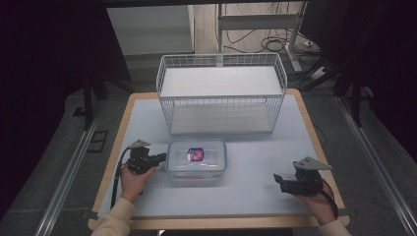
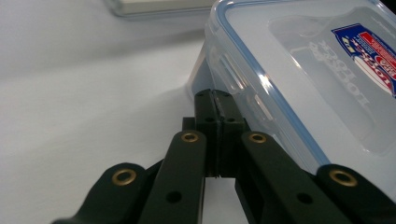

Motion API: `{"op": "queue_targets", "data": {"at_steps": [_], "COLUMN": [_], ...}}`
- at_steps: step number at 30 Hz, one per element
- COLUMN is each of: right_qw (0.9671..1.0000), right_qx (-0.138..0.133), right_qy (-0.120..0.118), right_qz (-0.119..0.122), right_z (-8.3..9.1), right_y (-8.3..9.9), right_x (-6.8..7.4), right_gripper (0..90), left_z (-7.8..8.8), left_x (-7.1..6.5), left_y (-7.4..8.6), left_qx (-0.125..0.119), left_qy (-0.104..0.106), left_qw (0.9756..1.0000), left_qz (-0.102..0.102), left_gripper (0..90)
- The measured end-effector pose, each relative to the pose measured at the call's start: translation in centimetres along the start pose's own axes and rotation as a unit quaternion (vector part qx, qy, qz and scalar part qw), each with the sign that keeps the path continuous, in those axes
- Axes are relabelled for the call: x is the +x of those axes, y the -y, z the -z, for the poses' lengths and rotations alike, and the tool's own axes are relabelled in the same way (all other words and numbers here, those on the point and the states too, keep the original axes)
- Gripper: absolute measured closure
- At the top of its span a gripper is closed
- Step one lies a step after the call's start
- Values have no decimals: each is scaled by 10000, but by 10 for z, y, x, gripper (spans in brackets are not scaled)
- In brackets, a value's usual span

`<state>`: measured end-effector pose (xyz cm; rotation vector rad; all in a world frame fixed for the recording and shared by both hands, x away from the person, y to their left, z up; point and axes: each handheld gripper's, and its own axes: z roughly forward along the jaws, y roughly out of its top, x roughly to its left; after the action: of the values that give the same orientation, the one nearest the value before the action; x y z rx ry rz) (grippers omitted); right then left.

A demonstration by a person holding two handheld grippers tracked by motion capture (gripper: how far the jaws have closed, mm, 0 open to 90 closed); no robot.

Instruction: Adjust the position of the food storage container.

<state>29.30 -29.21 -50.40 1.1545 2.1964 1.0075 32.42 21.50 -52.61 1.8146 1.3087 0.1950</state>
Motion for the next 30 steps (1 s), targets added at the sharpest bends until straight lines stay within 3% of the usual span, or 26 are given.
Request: {"op": "queue_targets", "data": {"at_steps": [9,13,17,22,30], "right_qw": [10000,10000,10000,10000,10000], "right_qx": [3,4,-11,-27,-35], "right_qy": [-7,-4,-3,-3,-83], "right_qz": [34,48,58,43,17], "right_z": [0,0,1,2,3], "right_y": [0,0,0,0,-1], "right_x": [1,1,1,1,2], "right_gripper": [136,136,136,136,136], "left_z": [-23,-29,-28,-21,16], "left_x": [-27,-35,-33,-27,-25], "left_y": [-9,-10,-9,-6,5], "left_qx": [101,77,68,40,-184], "left_qy": [188,180,247,169,256], "left_qw": [9996,9995,9994,9998,9994], "left_qz": [-158,-240,-215,-120,-103], "left_gripper": [900,900,900,900,900]}}
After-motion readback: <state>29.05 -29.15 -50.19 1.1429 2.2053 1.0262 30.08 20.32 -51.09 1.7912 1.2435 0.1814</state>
